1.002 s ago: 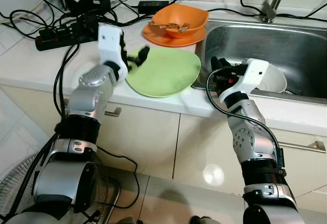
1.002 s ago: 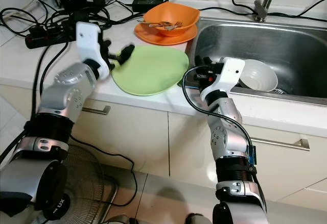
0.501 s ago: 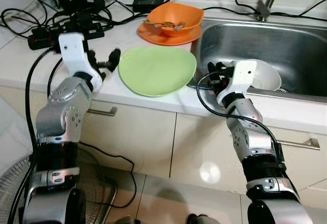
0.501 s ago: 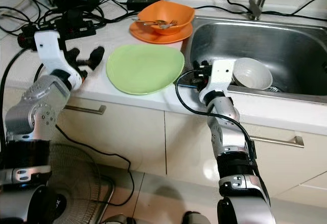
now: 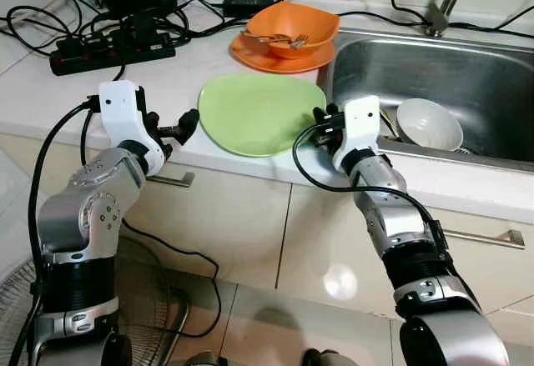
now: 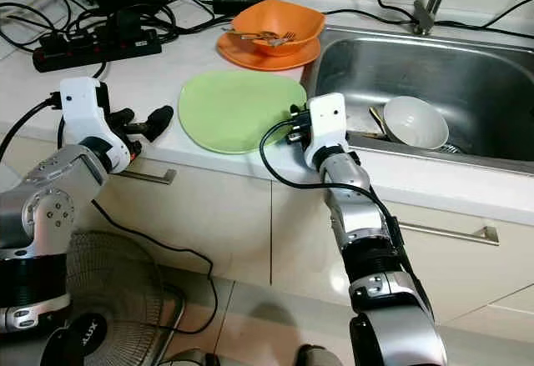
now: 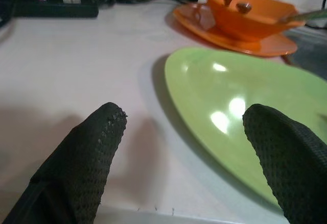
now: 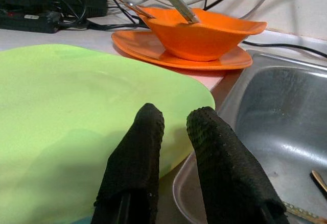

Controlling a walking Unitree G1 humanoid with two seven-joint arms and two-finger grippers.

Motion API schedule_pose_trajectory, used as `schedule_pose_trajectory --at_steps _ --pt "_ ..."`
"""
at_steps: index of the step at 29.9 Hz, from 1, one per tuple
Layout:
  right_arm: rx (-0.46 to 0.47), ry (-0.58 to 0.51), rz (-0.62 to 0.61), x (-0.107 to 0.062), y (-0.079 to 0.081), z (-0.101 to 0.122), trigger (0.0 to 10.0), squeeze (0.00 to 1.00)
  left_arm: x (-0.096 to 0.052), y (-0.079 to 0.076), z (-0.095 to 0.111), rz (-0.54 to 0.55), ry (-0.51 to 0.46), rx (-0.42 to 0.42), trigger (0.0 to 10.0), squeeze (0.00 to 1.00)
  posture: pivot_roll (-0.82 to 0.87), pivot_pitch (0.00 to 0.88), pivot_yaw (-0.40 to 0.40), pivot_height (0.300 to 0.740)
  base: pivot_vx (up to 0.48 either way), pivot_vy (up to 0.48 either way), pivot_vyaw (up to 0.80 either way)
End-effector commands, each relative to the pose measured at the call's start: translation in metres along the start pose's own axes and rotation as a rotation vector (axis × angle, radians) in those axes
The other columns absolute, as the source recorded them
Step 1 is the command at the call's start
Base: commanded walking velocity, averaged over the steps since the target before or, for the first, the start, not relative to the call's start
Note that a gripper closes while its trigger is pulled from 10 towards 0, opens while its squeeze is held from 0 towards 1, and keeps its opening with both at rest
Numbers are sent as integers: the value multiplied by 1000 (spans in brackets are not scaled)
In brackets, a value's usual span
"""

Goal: Kitchen organization

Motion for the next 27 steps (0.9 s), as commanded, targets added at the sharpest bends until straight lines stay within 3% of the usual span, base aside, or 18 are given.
schedule_pose_trajectory --at_steps 1,5,19,27 --pt "-23 -7 4 2 2 3 10000 0 -5 2 -1 2 17 -5 10000 0 59 61 2 732 0 0 0" --pt "-25 15 2 2 1 -2 10000 0 -10 2 -6 -1 53 -15 10000 0 60 61 3 732 0 0 0" --pt "-46 53 118 4 25 -8 10000 0 -16 -14 -17 -28 146 -23 10000 0 72 62 -5 732 0 0 0" --pt "-48 54 134 4 27 -8 10000 0 -14 -22 -22 -53 171 -146 10000 0 69 67 -4 732 0 0 0"
Point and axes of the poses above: a point about 5 cm out from each wrist's last joint towards the gripper, its own x axis pointing out of the wrist towards the gripper, its own z axis along the axis of the wrist's last joint, y = z × x, the point moved 3 cm from there along x, pointing out of the wrist towards the gripper, and after that the axes turned 4 degrees about x, right-handed, at the moved point
